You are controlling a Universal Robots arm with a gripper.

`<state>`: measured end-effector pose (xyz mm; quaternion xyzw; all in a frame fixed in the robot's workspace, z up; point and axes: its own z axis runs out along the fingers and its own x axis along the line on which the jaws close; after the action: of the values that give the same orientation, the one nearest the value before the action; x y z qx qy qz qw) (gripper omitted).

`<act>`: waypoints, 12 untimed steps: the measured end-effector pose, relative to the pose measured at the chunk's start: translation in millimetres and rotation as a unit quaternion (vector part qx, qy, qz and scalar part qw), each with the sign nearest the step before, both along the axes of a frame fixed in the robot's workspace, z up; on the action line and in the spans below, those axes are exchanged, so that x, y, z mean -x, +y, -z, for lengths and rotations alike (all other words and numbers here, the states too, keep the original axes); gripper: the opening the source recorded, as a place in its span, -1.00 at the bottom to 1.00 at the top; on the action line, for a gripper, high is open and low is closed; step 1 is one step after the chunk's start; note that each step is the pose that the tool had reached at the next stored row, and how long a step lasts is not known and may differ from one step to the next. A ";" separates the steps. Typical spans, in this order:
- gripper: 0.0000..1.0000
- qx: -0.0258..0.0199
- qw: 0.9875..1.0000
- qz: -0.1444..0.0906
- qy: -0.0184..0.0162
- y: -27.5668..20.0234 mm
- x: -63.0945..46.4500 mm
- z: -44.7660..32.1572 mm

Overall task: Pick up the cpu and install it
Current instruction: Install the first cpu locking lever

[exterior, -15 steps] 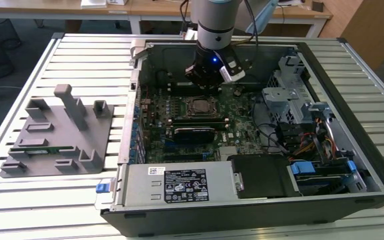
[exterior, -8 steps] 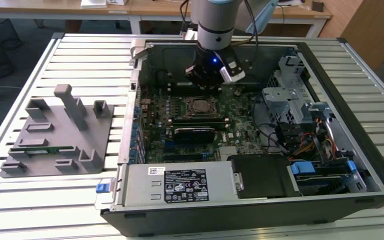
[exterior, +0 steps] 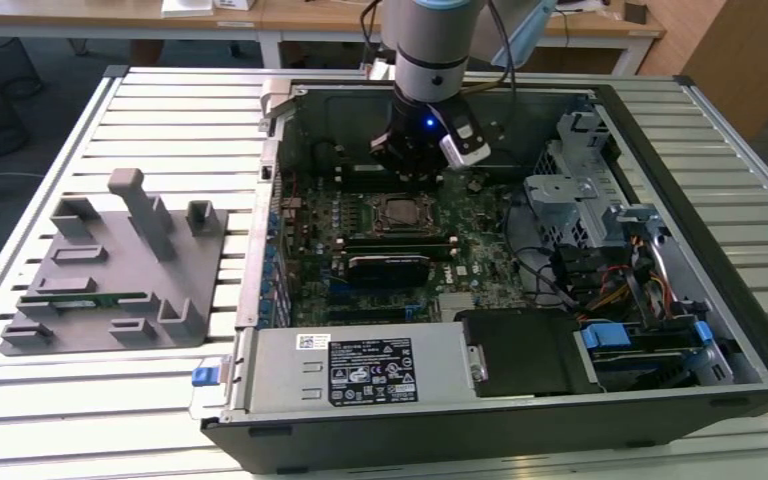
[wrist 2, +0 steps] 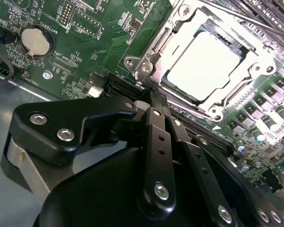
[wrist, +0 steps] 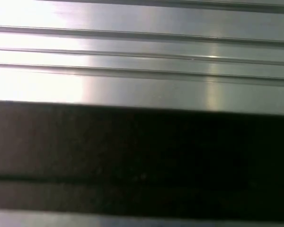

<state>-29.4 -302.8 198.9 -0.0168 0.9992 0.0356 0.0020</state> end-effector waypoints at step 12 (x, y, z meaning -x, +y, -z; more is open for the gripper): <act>-0.79 0.001 1.000 0.000 0.001 0.0 -0.6 -2.1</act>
<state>-28.8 -302.7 201.0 -0.0167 0.9992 0.0349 0.0012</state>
